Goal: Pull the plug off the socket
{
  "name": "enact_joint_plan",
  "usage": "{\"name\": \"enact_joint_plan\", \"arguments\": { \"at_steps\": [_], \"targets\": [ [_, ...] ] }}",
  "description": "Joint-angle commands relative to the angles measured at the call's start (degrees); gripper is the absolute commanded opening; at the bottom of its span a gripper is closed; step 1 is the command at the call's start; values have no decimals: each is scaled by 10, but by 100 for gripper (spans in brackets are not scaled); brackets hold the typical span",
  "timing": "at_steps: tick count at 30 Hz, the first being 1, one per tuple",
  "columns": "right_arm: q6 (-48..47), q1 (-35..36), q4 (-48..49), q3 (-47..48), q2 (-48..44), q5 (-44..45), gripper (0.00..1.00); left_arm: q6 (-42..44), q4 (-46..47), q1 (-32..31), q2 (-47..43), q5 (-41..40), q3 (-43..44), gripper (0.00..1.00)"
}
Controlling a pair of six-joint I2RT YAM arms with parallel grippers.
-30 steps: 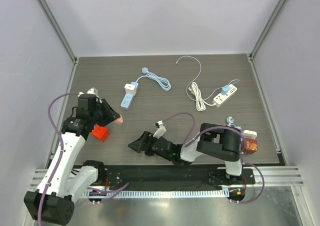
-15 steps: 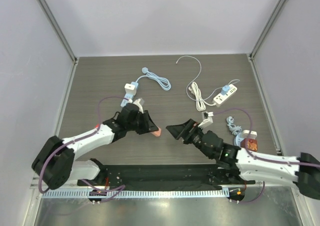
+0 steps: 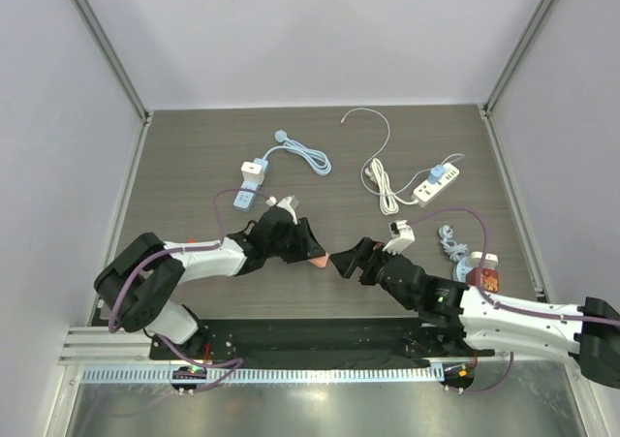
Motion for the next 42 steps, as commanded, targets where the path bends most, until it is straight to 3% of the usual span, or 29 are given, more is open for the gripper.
{"name": "enact_joint_plan", "arguments": {
  "at_steps": [1,5,8,12,17,22,28,33,36,42],
  "targets": [
    [-16,0,47,25,47,-13,91,10,-14,-1,-1,-44,29,50],
    [-15,1,78,40,101,-29,91,29,-94,2,-62,-96,26,87],
    [-16,0,109,47,146,-33,91,55,-176,17,-128,-124,32,94],
    [-44,0,120,102,217,-32,92,107,-306,61,-213,-153,66,96],
    [-115,-19,91,215,314,-27,92,199,-377,150,-249,-174,155,96],
    [-108,-80,151,322,430,-118,91,285,-453,210,-134,-183,284,100],
    [-66,-94,229,413,583,-126,90,294,-473,269,33,-99,420,100],
    [-58,-107,338,447,688,-180,87,330,-531,275,150,-159,526,100],
    [-66,-107,430,433,737,-196,83,349,-477,279,165,-180,510,100],
    [-65,-92,549,412,820,-199,80,317,-427,334,184,-90,467,96]
  ]
}}
